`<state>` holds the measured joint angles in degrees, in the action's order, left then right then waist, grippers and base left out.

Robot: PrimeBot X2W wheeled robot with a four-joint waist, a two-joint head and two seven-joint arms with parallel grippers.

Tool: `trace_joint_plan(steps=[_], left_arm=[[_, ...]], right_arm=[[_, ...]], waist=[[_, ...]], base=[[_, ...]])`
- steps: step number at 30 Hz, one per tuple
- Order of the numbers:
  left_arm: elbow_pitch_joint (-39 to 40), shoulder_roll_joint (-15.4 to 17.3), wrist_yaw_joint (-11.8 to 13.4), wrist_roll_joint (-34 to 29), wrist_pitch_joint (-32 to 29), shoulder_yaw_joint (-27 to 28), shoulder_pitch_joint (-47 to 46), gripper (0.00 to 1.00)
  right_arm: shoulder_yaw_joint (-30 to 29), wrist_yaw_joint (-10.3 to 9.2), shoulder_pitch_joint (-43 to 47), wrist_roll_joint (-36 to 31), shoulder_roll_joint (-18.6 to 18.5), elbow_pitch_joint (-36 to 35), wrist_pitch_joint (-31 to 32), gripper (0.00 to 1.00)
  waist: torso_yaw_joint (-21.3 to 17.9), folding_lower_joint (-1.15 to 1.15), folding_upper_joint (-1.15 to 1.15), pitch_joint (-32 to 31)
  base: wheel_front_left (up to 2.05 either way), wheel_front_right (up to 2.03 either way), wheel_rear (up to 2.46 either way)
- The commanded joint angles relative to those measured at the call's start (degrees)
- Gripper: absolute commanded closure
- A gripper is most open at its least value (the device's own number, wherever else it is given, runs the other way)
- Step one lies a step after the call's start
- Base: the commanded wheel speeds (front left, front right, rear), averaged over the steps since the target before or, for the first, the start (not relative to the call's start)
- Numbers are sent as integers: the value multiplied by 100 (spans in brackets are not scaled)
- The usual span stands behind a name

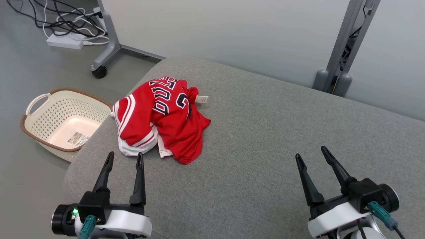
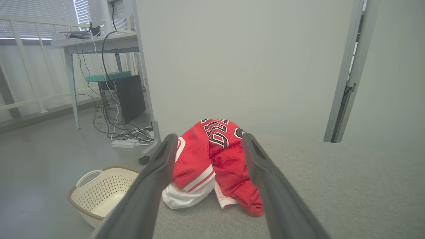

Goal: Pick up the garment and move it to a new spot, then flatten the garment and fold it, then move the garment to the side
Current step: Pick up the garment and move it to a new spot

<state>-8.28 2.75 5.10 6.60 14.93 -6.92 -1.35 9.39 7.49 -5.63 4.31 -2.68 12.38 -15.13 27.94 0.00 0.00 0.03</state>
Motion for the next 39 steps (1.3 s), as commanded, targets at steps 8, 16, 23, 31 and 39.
trace_joint_plan(steps=[8,16,23,31,39], left_arm=[[28,24,-9,18,28,-34,-152,4],[-198,24,39,193,27,-107,-804,0],[-811,24,-1,316,24,-71,-1636,0],[-2379,35,-184,687,23,123,-3356,0],[-3963,113,-218,926,-396,240,-4630,0]], right_arm=[[31,0,-95,-77,-40,-6,-15,0],[36,0,-282,-362,-41,36,-14,0],[106,0,-507,-550,-50,67,-15,0],[687,0,-936,-189,-445,146,-14,0],[965,0,-1226,84,-728,223,-14,0]], waist=[[28,0,0,221],[-15,0,0,675],[-120,0,0,1025],[-334,0,0,1584],[-515,0,0,1980]], base=[[0,0,0],[0,0,0],[0,0,0],[0,0,0],[0,0,0]])
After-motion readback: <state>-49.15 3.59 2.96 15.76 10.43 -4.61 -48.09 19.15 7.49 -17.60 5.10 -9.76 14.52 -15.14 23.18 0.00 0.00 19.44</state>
